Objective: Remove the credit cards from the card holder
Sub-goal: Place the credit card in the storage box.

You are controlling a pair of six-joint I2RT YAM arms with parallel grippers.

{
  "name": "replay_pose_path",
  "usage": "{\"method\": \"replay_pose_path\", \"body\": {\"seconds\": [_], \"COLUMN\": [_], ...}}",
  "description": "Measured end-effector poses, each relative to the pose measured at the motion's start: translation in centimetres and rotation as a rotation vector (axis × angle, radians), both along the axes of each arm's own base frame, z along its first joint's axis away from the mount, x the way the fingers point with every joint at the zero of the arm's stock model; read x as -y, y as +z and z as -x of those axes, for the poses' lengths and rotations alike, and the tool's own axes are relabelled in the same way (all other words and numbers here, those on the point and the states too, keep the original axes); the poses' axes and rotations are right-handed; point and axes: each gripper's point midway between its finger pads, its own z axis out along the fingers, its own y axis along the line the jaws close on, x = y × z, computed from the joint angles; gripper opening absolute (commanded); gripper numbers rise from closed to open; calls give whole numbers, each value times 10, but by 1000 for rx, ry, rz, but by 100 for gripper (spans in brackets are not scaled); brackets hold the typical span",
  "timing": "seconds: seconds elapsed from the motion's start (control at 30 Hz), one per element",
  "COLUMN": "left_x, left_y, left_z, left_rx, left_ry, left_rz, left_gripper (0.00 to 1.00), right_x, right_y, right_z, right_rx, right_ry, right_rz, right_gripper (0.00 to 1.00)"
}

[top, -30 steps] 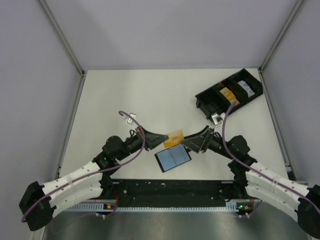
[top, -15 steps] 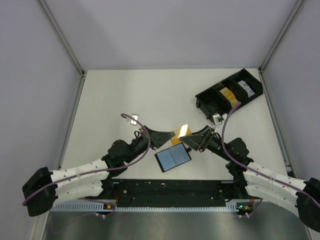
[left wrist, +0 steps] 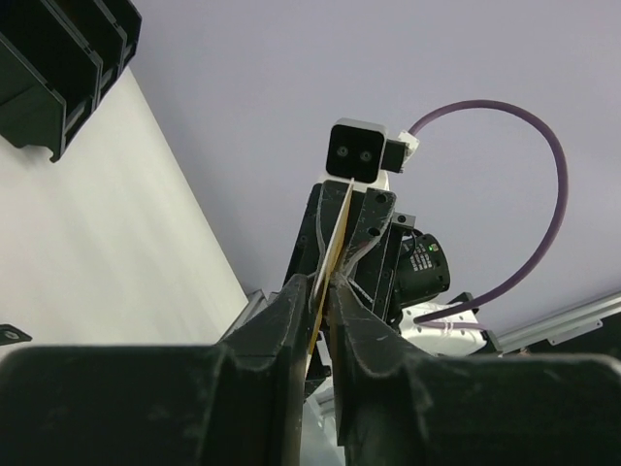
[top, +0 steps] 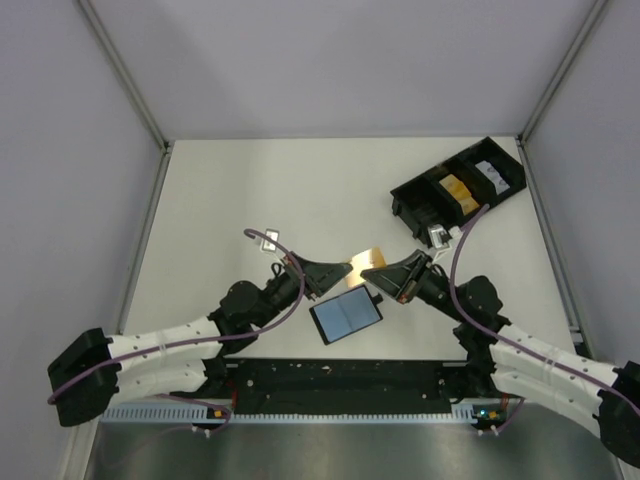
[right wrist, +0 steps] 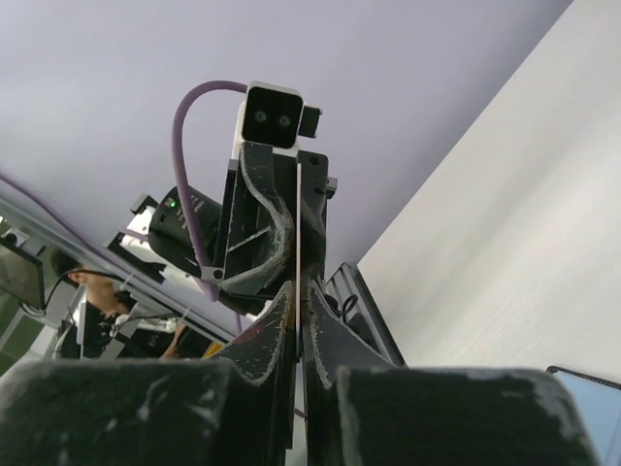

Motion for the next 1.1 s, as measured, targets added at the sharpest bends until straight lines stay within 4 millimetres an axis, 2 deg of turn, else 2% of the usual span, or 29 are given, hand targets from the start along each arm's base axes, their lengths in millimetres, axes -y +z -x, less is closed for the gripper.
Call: {"method": "replay_pose_path", "body": {"seconds": [0.03, 0.17, 0.23, 0.43, 0.53, 0.63, 0.7, 0.77, 0.83, 0.9, 0.97, 1.1], "left_x": [0, -8, -16, -49, -72, -105, -127, -143, -152, -160, -165, -178], "left_y": [0, -8, -11, -13, 1, 22, 30, 29, 21, 4, -16, -68], "left_z": [0, 1, 0, -15, -34, -56, -66, -74, -77, -80, -82, -79], "left_rx": [2, 9, 16, 50, 67, 94, 114, 113, 120, 115, 100, 34], "left_ry": [1, 23, 55, 196, 292, 389, 422, 451, 431, 409, 391, 341], "left_rz": [0, -33, -56, -229, -370, -501, -612, -686, -786, -880, -950, -1073], "left_gripper": [32, 61, 69, 82, 83, 85, 86, 88, 88, 89, 88, 88], "right_x": [0, 5, 9, 25, 40, 62, 80, 100, 122, 144, 163, 205], "right_y": [1, 7, 8, 9, 16, 19, 17, 10, -1, -14, -26, -46], "right_z": [0, -7, -13, -42, -62, -83, -100, -119, -137, -155, -169, -197], "right_rx": [3, 12, 10, -27, -37, -55, -81, -126, -186, -253, -312, -422], "right_ry": [-1, -36, -63, -178, -263, -357, -424, -492, -554, -605, -642, -727], "right_rz": [2, 20, 35, 155, 223, 287, 322, 366, 405, 437, 462, 485], "right_gripper": [0, 0, 0, 0, 0, 0, 0, 0, 0, 0, 0, 0]}}
